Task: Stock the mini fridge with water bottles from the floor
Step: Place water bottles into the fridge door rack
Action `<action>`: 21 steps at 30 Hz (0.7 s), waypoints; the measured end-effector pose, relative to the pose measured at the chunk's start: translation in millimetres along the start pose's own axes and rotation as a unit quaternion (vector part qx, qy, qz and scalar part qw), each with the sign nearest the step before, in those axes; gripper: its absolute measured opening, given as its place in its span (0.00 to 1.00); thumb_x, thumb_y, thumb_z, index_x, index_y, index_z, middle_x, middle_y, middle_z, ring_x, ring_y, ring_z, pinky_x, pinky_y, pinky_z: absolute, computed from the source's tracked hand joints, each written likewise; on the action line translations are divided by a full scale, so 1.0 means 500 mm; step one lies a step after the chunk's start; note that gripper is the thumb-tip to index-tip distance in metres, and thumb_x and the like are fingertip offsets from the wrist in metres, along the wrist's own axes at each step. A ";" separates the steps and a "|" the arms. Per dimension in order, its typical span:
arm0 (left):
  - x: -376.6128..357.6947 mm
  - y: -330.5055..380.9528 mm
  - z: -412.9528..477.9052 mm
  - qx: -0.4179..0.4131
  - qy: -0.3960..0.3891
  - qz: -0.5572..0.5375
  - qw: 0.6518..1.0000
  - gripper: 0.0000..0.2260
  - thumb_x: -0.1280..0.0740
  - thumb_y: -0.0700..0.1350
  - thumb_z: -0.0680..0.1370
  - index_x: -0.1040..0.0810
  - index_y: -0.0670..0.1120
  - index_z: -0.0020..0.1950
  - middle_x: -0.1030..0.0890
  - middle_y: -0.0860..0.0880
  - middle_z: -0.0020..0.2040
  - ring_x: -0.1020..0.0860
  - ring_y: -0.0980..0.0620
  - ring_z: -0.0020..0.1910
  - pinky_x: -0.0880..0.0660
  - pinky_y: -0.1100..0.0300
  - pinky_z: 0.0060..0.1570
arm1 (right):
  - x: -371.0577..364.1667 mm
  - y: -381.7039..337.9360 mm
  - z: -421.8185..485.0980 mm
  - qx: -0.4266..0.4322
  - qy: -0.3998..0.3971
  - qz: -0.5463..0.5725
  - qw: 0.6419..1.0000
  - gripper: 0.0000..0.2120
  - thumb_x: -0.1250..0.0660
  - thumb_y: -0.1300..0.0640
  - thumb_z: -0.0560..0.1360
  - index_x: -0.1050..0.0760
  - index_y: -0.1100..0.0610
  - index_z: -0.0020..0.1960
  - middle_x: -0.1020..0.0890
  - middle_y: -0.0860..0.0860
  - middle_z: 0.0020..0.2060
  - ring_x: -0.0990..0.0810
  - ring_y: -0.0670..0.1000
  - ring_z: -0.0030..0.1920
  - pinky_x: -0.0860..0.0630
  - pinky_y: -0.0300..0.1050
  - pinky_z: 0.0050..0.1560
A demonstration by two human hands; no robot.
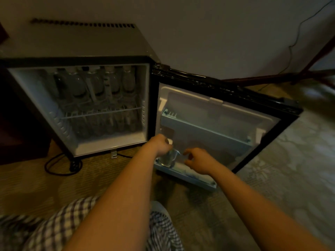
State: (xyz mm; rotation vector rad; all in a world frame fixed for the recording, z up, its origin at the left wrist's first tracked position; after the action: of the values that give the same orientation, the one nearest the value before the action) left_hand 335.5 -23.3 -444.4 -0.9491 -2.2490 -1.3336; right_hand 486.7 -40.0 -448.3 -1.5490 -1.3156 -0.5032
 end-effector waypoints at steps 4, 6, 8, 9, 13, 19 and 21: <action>-0.026 0.070 -0.074 -0.079 -0.034 0.044 0.995 0.17 0.38 0.49 0.78 0.26 0.40 0.63 0.24 0.42 0.62 0.25 0.44 0.60 0.29 0.54 0.57 | 0.032 0.057 -0.124 -0.010 0.012 -0.010 1.000 0.18 0.37 0.54 0.77 0.29 0.55 0.66 0.21 0.55 0.56 0.21 0.54 0.54 0.25 0.47 0.56; -0.061 0.106 -0.118 -0.116 -0.070 0.052 0.989 0.18 0.38 0.50 0.79 0.26 0.41 0.63 0.24 0.42 0.62 0.25 0.44 0.59 0.29 0.53 0.56 | 0.039 0.100 -0.188 -0.018 0.026 -0.024 0.999 0.17 0.37 0.54 0.77 0.29 0.55 0.65 0.20 0.54 0.56 0.21 0.53 0.55 0.25 0.46 0.57; -0.129 0.156 -0.174 -0.144 -0.127 0.044 0.980 0.18 0.39 0.50 0.79 0.28 0.42 0.65 0.25 0.43 0.63 0.25 0.44 0.60 0.29 0.54 0.56 | 0.045 0.162 -0.278 -0.027 0.040 -0.018 0.999 0.17 0.36 0.55 0.77 0.28 0.55 0.65 0.20 0.55 0.56 0.21 0.53 0.54 0.26 0.45 0.57; -0.137 0.162 -0.186 -0.159 -0.135 0.041 0.977 0.17 0.39 0.50 0.79 0.27 0.42 0.64 0.24 0.43 0.62 0.24 0.45 0.59 0.29 0.54 0.55 | 0.047 0.173 -0.289 -0.024 0.039 -0.013 0.999 0.17 0.36 0.56 0.77 0.28 0.56 0.65 0.20 0.55 0.56 0.21 0.52 0.53 0.26 0.46 0.57; -0.216 0.189 -0.244 -0.210 -0.143 0.062 0.965 0.15 0.38 0.49 0.78 0.24 0.43 0.60 0.22 0.44 0.59 0.24 0.47 0.57 0.28 0.55 0.55 | 0.059 0.244 -0.383 -0.048 0.047 0.002 0.998 0.17 0.37 0.57 0.77 0.28 0.56 0.66 0.21 0.55 0.57 0.22 0.51 0.50 0.26 0.47 0.57; -0.399 0.220 -0.335 -0.246 -0.175 0.061 0.951 0.13 0.38 0.50 0.78 0.23 0.44 0.57 0.22 0.49 0.50 0.24 0.52 0.52 0.28 0.58 0.51 | -0.003 0.410 -0.565 -0.128 0.056 0.029 0.990 0.17 0.38 0.55 0.78 0.29 0.55 0.66 0.21 0.53 0.57 0.22 0.50 0.50 0.28 0.41 0.53; -0.460 0.223 -0.356 -0.243 -0.184 0.047 0.951 0.12 0.38 0.48 0.78 0.23 0.43 0.56 0.23 0.49 0.46 0.25 0.53 0.48 0.31 0.61 0.48 | -0.045 0.467 -0.611 -0.161 0.056 0.051 0.984 0.17 0.38 0.56 0.78 0.29 0.56 0.65 0.21 0.54 0.56 0.23 0.49 0.49 0.27 0.43 0.55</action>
State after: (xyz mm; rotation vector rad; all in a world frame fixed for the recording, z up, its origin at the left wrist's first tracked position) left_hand 571.6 -225.5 -424.9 -1.5663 -2.1191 -1.8391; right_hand 775.6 -294.5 -437.3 -1.8143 -1.1018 -0.7552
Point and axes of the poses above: each hand's wrist, its own z-axis towards the middle knuckle, its own x-axis out of the back of the hand, y = z × x, the point moved 2 cm from there along z, towards the middle knuckle
